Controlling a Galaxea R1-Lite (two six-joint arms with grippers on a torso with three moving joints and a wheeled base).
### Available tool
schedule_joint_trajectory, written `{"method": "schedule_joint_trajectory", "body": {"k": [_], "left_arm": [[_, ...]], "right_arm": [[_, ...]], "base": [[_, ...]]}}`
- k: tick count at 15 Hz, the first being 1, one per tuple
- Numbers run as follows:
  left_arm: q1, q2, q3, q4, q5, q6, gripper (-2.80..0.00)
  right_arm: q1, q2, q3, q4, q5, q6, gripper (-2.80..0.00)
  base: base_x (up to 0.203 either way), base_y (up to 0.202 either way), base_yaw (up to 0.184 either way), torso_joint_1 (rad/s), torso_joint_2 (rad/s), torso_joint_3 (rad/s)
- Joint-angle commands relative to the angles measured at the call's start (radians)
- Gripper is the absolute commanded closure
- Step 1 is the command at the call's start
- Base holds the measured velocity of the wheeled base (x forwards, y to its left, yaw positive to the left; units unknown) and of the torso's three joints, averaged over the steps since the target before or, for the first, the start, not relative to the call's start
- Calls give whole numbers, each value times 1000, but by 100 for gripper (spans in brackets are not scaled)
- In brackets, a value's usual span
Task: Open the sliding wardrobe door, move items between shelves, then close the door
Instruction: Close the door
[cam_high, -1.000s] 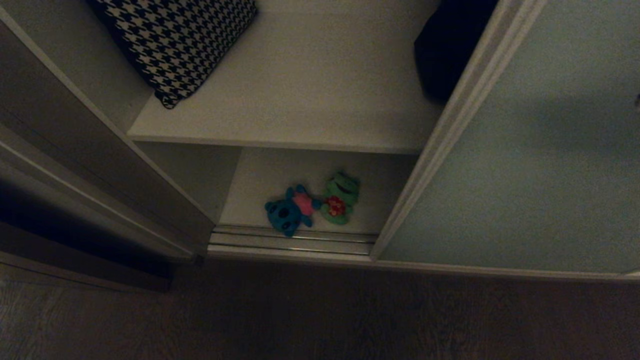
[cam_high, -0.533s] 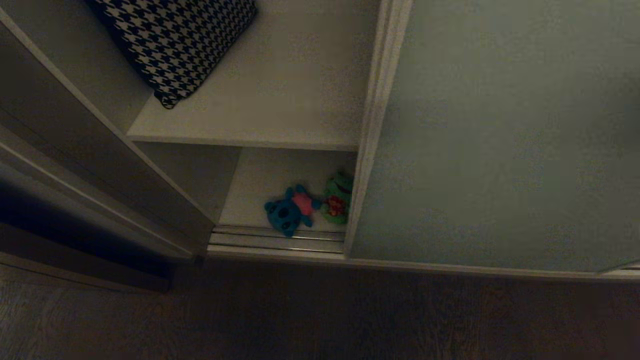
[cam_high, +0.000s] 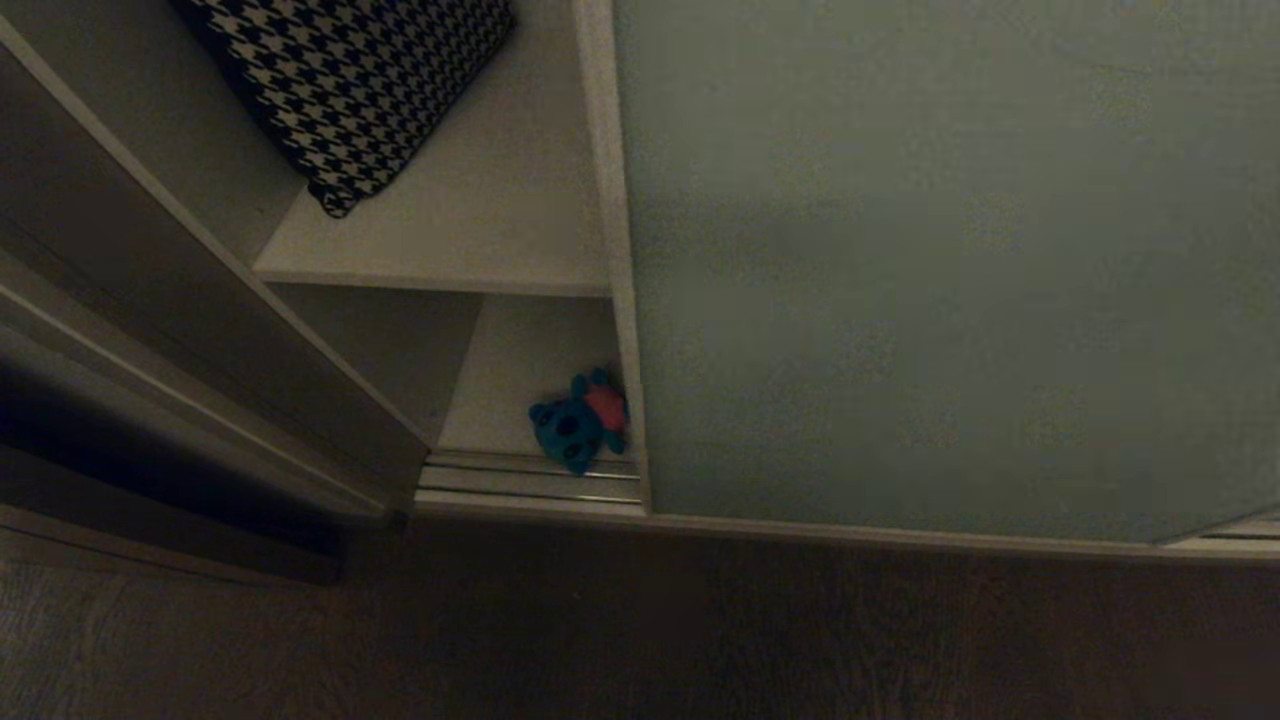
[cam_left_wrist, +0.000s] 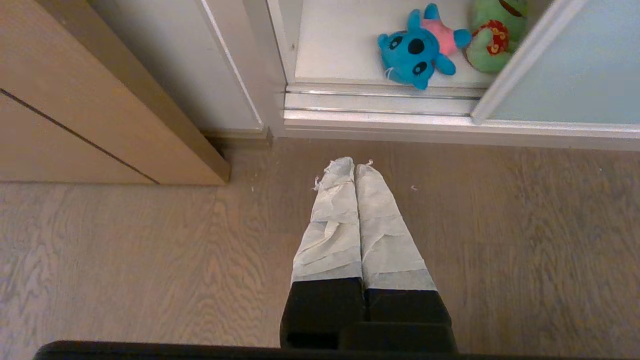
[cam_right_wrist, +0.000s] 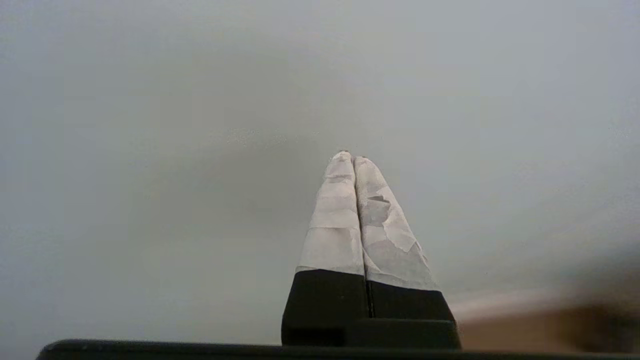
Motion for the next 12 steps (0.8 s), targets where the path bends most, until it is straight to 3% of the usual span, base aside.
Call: {"method": "schedule_joint_trajectory", "body": {"k": [1,3,6,9,12], "left_arm": [[0,0,0,0,0,1,0],[-1,0,0,0,0,1,0],[-1,0,0,0,0,1,0],[-1,0,0,0,0,1,0],[-1,0,0,0,0,1,0]], "right_arm": [[-140,-84,-46,77,-46,-115,0],[-202,-90,-66,89,-170,-155,0],[-314,-60,-74,68,-258,-155,0],[-494,22,-74,4,-289,-106,0],[-728,128,-67,-22,-268,-73,0]], "base": [[0,0,0,0,0,0],[0,0,0,0,0,0],[0,0,0,0,0,0],[0,0,0,0,0,0],[0,0,0,0,0,0]]}}
